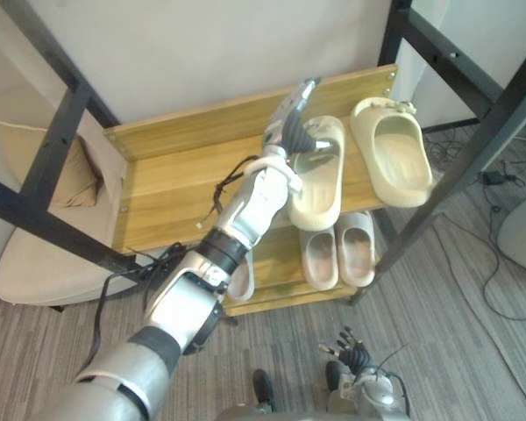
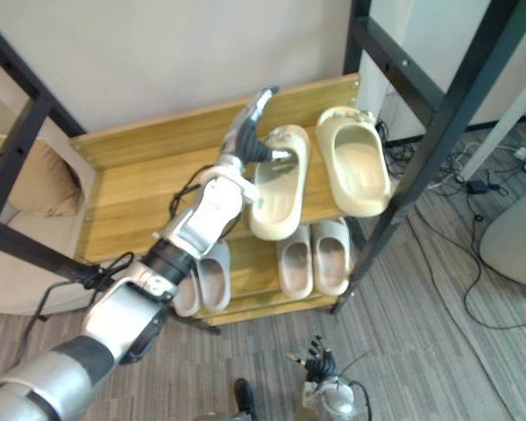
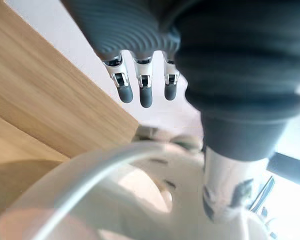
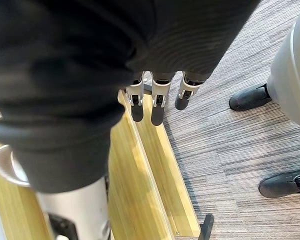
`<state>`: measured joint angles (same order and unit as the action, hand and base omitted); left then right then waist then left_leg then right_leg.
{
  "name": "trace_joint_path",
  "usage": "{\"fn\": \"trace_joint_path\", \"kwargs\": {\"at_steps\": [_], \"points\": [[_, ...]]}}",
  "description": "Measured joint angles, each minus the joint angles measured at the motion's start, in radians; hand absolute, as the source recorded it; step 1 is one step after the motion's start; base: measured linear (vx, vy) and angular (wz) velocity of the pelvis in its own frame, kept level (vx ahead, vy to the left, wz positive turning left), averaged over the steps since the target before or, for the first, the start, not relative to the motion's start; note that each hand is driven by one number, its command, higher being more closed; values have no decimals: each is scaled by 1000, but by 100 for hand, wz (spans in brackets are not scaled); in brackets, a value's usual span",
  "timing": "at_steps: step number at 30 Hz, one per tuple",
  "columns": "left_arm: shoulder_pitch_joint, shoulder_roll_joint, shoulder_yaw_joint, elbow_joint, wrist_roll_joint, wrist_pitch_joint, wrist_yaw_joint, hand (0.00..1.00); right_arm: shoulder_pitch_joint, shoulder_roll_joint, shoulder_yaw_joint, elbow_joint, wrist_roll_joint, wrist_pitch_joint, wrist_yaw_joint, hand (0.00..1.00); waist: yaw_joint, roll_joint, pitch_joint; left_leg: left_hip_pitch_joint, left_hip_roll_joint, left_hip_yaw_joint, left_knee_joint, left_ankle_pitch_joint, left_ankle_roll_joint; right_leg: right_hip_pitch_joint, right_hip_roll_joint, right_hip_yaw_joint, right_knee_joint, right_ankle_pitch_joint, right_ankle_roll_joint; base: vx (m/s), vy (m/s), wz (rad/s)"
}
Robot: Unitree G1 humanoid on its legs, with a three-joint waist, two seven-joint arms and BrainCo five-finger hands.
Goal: Organize the slippers on the shoe rack
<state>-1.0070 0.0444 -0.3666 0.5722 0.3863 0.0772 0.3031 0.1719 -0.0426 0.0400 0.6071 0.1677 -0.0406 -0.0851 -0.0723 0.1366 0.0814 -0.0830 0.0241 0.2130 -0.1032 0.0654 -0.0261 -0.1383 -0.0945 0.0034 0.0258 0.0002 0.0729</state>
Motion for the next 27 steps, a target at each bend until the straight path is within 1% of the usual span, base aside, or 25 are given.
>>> {"fn": "trace_joint_path", "kwargs": {"at_steps": [5, 8, 12, 15, 18, 23, 27], "points": [[41, 1, 24, -66, -39, -4, 13, 0, -4, 0, 1, 5, 0, 0, 0, 0, 0, 0, 0, 0, 0, -8, 0, 1, 0, 5, -1, -8, -1, -1, 0, 10, -7, 5], [91, 1, 26, -121, -81, -7, 22, 0, -16, 0, 2, 18, 0, 0, -2, 0, 0, 1, 2, 13, -1, -25, 0, 1, -1, 34, -2, -27, -17, -1, 0, 27, -10, 16], [167, 2, 50, -223, -143, -33, 28, 0, -36, 0, 4, 41, -1, 1, -3, 0, 12, 1, 2, 16, -1, -39, 0, 2, -2, 47, -2, -43, -21, -4, -2, 10, -7, 12], [226, 2, 66, -283, -212, -51, 29, 0, -45, 0, 11, 41, -3, 1, -5, 0, 15, 1, 2, 18, -2, -50, 0, 2, -3, 55, -3, -52, -24, -4, -2, 6, -3, 10], [301, -1, 74, -350, -308, -73, 27, 0, -47, 1, 23, 41, -5, 2, -5, 0, 17, 1, 2, 25, -2, -62, 0, 3, -3, 72, -4, -65, -30, -6, -3, 15, -4, 12], [424, -24, 74, -484, -434, -114, 18, 0, -46, 2, 47, 39, -10, 2, -5, 0, 32, 0, 2, 33, -2, -74, 0, 3, -4, 88, -6, -83, -30, -13, -3, 6, -1, 10], [501, -36, 61, -565, -511, -125, 0, 0, -46, 2, 56, 37, -11, 3, -5, 0, 39, 0, 2, 37, -2, -82, 0, 3, -4, 97, -7, -94, -31, -15, -3, 4, 2, 6]]}}
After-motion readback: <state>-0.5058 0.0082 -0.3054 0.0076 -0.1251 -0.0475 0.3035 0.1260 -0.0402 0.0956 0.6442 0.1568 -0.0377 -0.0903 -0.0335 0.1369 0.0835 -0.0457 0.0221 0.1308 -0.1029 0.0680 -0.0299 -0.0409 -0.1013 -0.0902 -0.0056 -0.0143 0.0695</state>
